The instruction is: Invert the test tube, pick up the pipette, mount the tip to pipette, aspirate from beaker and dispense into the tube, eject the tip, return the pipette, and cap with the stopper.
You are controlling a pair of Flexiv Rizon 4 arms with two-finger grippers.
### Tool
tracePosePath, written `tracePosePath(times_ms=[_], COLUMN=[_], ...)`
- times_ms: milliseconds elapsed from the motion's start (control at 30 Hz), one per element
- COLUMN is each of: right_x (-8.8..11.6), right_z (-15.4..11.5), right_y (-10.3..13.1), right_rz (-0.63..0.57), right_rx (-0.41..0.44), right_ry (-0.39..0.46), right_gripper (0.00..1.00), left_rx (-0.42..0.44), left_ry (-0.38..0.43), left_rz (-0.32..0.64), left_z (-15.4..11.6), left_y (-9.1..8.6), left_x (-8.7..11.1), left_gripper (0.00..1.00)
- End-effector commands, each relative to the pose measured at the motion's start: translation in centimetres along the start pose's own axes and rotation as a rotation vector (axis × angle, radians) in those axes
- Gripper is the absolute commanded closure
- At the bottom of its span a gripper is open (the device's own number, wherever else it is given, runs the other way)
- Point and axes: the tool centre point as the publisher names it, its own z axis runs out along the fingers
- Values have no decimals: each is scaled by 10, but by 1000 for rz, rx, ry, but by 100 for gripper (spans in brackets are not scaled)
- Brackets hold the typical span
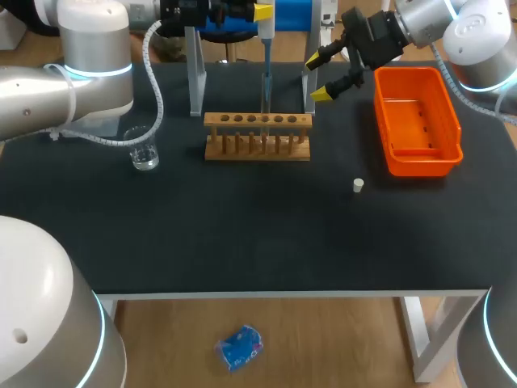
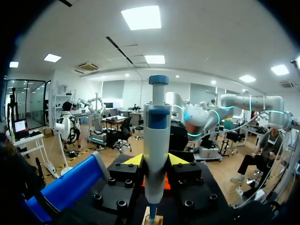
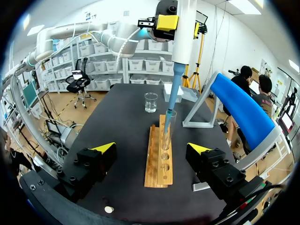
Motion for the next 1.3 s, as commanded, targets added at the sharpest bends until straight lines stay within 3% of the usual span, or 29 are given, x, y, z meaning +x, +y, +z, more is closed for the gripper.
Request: tracePosePath(times_ms=[33, 567, 1300], right_x=[1, 1, 1], right_z=[-1, -1, -1], right_y=[0, 0, 0], right_rz=[-1, -1, -1], right_rx=[0, 0, 0], right_ry=[0, 0, 0], right_gripper=[0, 0, 0], left_rx=[-8, -26, -40], left_ry=[1, -2, -5], left_rz=[0, 26, 89], left_z=[-1, -4, -10], left_y=[-3, -22, -74], left_x=[1, 3, 4], left_gripper=[100, 100, 100])
